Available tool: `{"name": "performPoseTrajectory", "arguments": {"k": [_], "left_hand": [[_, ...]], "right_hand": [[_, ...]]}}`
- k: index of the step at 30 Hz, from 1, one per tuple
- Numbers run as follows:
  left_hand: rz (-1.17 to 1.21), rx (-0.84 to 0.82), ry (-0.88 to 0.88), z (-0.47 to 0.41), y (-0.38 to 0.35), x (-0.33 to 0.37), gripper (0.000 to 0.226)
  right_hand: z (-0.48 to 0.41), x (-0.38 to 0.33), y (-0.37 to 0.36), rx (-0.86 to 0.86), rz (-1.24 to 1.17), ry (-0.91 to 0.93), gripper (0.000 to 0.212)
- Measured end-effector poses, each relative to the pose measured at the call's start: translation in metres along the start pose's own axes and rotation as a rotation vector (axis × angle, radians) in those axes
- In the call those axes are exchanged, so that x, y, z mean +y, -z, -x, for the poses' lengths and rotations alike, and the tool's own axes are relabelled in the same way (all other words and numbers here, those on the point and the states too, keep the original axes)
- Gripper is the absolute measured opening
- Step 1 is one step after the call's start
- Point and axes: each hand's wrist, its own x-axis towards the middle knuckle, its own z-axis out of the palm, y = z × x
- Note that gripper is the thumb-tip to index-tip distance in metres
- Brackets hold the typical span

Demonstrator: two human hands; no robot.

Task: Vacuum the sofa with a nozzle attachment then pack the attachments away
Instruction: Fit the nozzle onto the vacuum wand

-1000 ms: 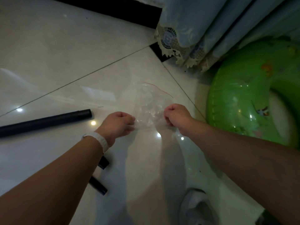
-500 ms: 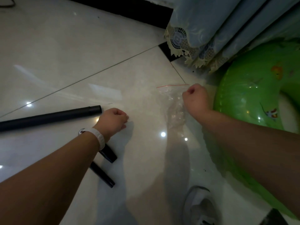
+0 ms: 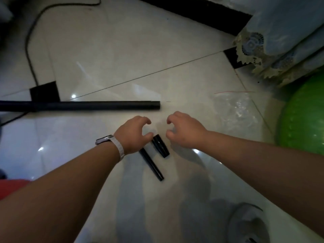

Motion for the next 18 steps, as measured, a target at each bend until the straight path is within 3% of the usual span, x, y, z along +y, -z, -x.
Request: {"name": "performPoseTrajectory", "arguments": {"k": [4,8,14,18], "left_hand": [[-0.112,-0.062,-0.023,0.031,-0.003,-0.021,0.061],[-0.222,-0.051,-0.008,0.056,-0.017,-0.030,0.060],[-0.220,-0.048,0.305,0.070,-0.050,-0.015,0.042],[-0.113,-0.140,0.439,0.057,-0.057,-0.009,0.045]], "right_hand": [[0.000,-0.020,-0.027,-0.086,0.068,0.035,0.045],[0.000,-0.031,-0.050,-0.124,0.123,0.004,0.044],[0.004,-0.034,-0.067,-0.154,0.162,-0.082,0.046],[0.011,-0.029,-0.069,-0.183,0.155,-0.075,0.040]]}}
